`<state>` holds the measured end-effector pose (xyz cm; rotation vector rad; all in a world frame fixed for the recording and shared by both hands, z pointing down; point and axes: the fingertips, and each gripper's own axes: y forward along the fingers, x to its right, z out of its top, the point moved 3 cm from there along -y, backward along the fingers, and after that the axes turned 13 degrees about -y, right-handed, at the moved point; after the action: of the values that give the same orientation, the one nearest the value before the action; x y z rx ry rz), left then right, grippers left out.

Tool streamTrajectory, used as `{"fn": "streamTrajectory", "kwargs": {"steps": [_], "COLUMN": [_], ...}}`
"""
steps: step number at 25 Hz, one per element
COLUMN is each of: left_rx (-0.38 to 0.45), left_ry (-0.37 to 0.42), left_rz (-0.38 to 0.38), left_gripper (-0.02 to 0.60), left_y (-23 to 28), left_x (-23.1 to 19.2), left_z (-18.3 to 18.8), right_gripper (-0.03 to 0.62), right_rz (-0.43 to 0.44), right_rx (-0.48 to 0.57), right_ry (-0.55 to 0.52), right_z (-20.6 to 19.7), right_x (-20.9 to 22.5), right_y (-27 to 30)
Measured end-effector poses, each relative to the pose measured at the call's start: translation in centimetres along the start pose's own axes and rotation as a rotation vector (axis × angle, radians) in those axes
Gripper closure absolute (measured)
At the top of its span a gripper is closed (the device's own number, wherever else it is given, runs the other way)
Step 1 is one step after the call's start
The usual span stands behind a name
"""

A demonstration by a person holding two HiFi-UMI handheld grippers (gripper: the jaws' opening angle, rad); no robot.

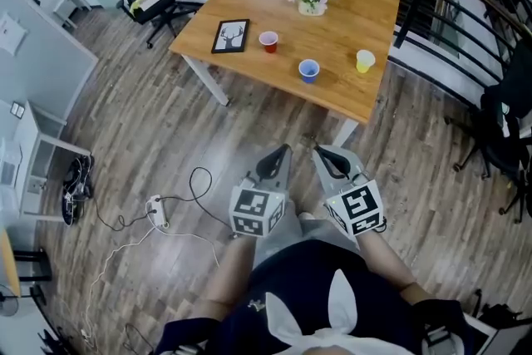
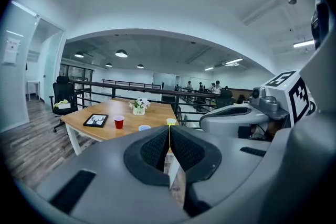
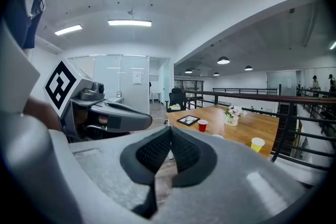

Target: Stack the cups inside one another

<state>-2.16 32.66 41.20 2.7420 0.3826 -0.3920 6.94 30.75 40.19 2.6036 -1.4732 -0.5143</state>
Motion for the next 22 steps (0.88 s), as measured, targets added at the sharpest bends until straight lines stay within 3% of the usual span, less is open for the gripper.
{"fn": "streamTrajectory", "kwargs": {"steps": [10, 22], "left_rx": [0.005, 0.034], "left_ry": [-0.026, -0.026], "left_rz": [0.008, 0.021], "left_gripper": [0.560, 0.560], "left_y": [2.9, 10.4], "left_x": [-2.3, -9.4], "left_z": [1.0, 6.6], "right_gripper": [0.597, 0.597], "right_rz": [-0.037, -0.065], "right_rx": [-0.007, -0.032], "right_ry": [0.026, 0.029], "right_z": [-0.5, 0.3], "right_x": [2.6, 7.9], "right_y": [3.0, 10.9]}}
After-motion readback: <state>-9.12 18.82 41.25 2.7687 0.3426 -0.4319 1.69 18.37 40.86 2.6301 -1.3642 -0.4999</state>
